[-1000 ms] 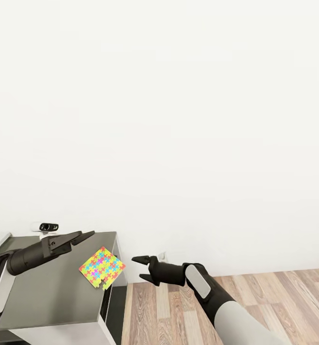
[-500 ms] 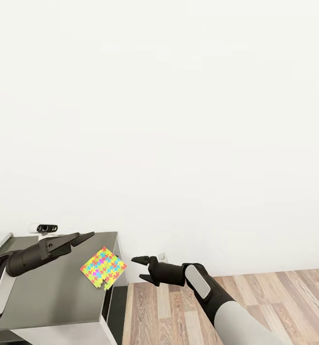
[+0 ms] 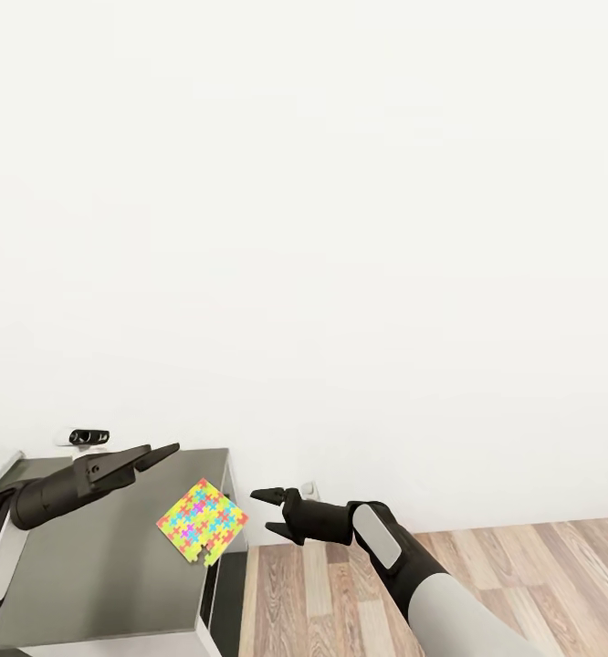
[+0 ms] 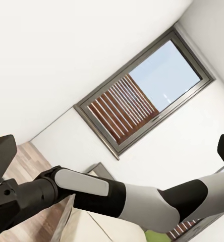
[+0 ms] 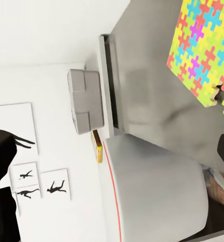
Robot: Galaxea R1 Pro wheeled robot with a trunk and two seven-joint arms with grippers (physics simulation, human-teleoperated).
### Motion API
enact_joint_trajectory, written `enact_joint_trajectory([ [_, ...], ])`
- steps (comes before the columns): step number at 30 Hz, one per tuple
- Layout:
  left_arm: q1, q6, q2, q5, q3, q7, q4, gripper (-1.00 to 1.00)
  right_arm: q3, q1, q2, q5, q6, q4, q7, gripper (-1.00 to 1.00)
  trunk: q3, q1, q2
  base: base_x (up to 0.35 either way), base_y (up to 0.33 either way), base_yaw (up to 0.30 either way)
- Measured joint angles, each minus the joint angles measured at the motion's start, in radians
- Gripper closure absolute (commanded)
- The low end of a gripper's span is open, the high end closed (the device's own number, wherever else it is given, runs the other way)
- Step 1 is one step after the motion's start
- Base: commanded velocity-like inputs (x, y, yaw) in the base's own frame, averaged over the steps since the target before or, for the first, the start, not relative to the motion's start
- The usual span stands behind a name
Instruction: Put all the toys in the child's room - the three board games (two on the bed and one on the table), the two jigsaw puzzles on the table, and the tennis ball on the table - inside the toy box on the table in the child's room.
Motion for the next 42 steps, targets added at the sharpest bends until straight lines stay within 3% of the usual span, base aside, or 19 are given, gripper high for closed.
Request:
enact_joint_trajectory([
  [11, 0.0, 0.0, 0.0, 0.001, 0.0, 0.0, 0.0, -1.0, 0.015, -0.002, 0.0, 0.009, -0.003, 0.005, -0.026, -1.0, 0.0, 0.0, 0.0, 0.003, 0.002, 0.0],
  [19, 0.0, 0.0, 0.0, 0.001, 0.0, 0.0, 0.0, -1.0, 0.031, -0.008, 0.0, 0.11, -0.002, 0.01, -0.092, -1.0, 0.0, 0.0, 0.0, 0.0, 0.0, 0.0],
  [23, 0.0, 0.0, 0.0, 0.001, 0.0, 0.0, 0.0, -1.0, 0.032, -0.009, 0.0, 0.132, -0.003, 0.011, -0.097, -1.0, 0.0, 0.0, 0.0, 0.0, 0.018, 0.0],
  [42, 0.022, -0.001, -0.001, 0.003, 0.0, 0.0, -0.026, -1.0, 0.032, -0.009, 0.0, 0.142, -0.004, 0.01, -0.099, -1.0, 0.0, 0.0, 0.0, 0.012, 0.052, 0.0],
])
